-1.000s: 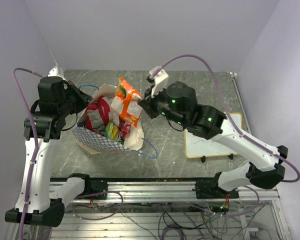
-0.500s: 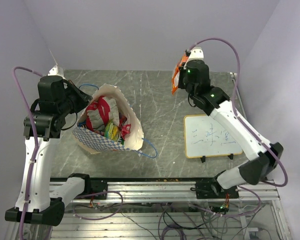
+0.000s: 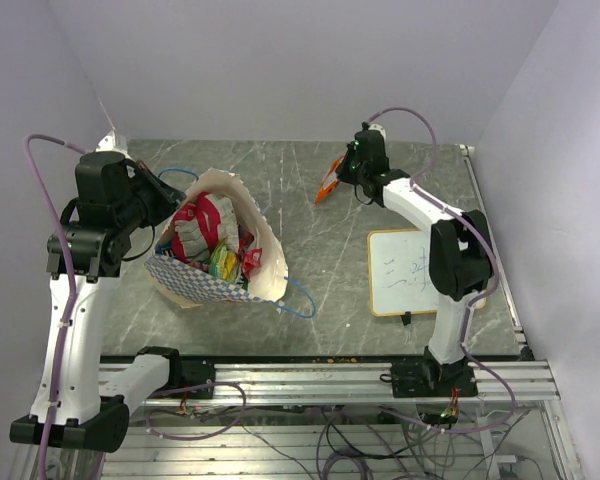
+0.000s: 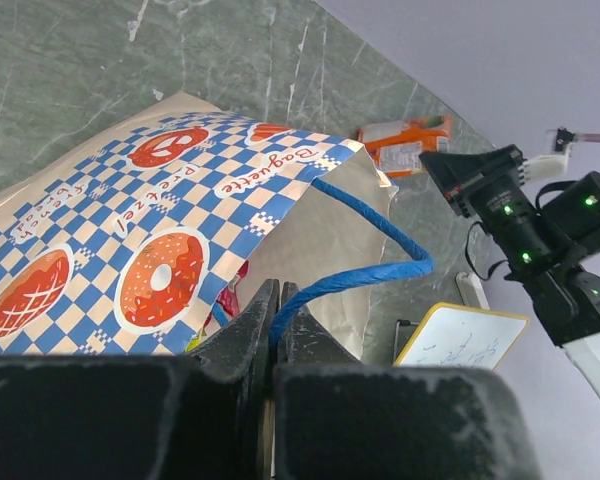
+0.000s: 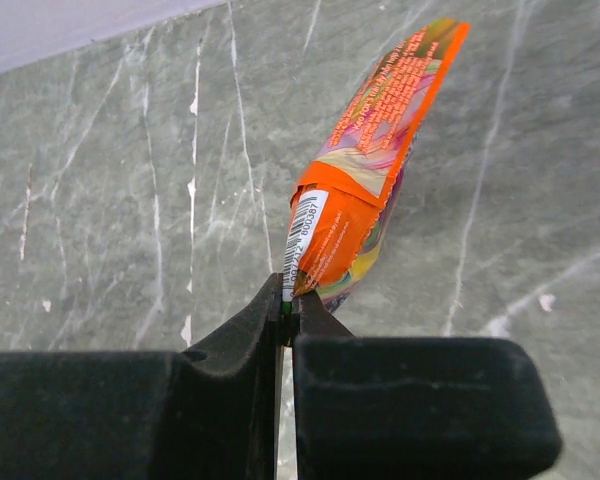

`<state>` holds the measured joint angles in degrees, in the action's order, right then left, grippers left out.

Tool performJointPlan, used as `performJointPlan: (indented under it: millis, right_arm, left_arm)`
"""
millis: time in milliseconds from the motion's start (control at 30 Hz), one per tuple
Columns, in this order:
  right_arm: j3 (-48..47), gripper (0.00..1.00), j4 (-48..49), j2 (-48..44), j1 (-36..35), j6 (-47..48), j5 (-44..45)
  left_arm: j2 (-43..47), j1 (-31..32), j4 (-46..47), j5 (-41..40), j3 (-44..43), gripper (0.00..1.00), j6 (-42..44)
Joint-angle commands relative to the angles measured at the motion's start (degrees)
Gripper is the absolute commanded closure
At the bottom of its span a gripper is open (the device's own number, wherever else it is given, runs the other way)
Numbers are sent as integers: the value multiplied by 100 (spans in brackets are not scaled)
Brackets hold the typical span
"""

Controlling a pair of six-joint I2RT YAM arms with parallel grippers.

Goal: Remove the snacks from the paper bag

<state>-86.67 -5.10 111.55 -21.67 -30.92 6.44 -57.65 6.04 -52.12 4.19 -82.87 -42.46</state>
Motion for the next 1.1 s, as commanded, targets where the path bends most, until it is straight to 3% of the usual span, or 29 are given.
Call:
performJointPlan:
  millis: [0, 100, 167, 267, 333, 467, 633, 800, 900, 1067]
  right_arm:
    - [-19, 100, 1112, 169, 169, -489, -341]
    - [281, 100, 1161, 231, 435, -552, -104]
    - [471, 93, 1015, 233, 666, -531, 13]
    - [701, 78, 642, 123, 1007, -435, 95]
    - [772, 60, 205, -21, 1132, -348, 147]
    - [852, 40, -408, -522, 1176, -3, 127]
    - [909, 38, -834, -1251, 1110, 645, -510]
    - [878, 38, -1131, -1927, 525, 1250, -1312]
    - [765, 38, -1240, -2257, -346, 1599, -1328]
    - [433, 37, -995, -2561, -1733, 1346, -1356]
  left_arm:
    - [71, 2, 53, 346, -58, 93, -63]
    - [140, 2, 155, 540, 142, 93, -139]
    - [195, 2, 210, 679, 328, 93, -225]
    - [240, 2, 204, 829, 447, 93, -277]
    - [275, 2, 200, 857, 508, 93, -284]
    - [418, 2, 414, 879, 763, 93, -459]
    - [521, 2, 492, 665, 808, 93, -502]
    - [451, 2, 349, 480, 456, 93, -214]
    - [308, 3, 168, 459, 190, 93, -5]
    - [293, 6, 106, 546, 142, 93, 30]
